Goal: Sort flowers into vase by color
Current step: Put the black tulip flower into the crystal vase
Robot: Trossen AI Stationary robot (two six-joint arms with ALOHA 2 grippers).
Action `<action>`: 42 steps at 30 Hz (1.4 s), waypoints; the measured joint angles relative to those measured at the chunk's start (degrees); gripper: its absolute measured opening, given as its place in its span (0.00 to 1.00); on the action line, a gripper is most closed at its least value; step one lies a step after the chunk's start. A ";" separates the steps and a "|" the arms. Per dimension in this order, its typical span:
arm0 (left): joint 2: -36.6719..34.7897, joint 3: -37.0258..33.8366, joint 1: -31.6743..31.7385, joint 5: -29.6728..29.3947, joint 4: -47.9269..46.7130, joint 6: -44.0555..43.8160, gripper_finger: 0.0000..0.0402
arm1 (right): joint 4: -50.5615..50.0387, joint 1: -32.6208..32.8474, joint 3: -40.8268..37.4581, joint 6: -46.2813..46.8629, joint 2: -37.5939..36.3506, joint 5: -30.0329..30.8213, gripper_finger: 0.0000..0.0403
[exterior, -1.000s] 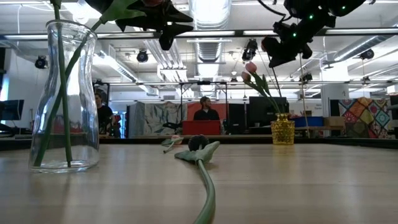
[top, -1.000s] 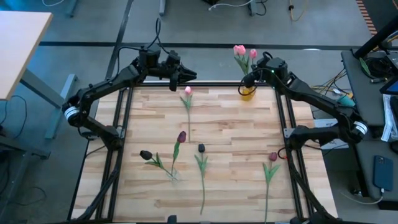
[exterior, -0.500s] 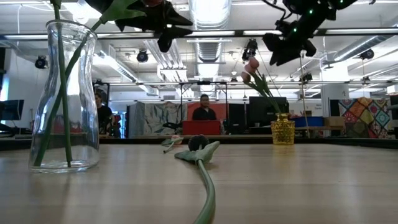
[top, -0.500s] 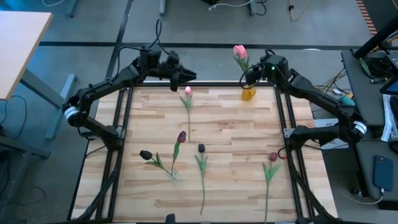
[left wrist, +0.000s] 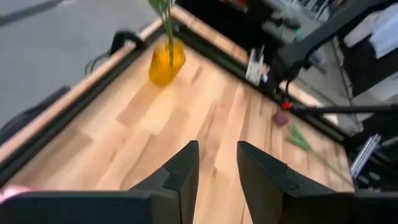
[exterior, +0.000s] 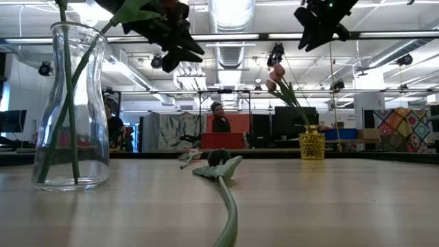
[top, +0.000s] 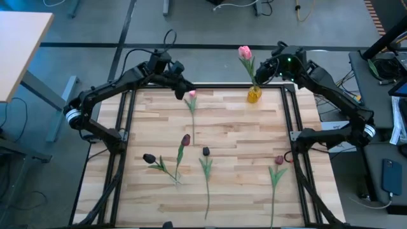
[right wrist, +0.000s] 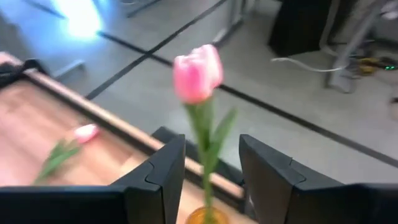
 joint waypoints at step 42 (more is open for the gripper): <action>-28.22 -34.53 -9.45 -13.83 17.80 -8.28 0.19 | 12.27 61.15 -7.99 66.81 29.32 0.63 0.13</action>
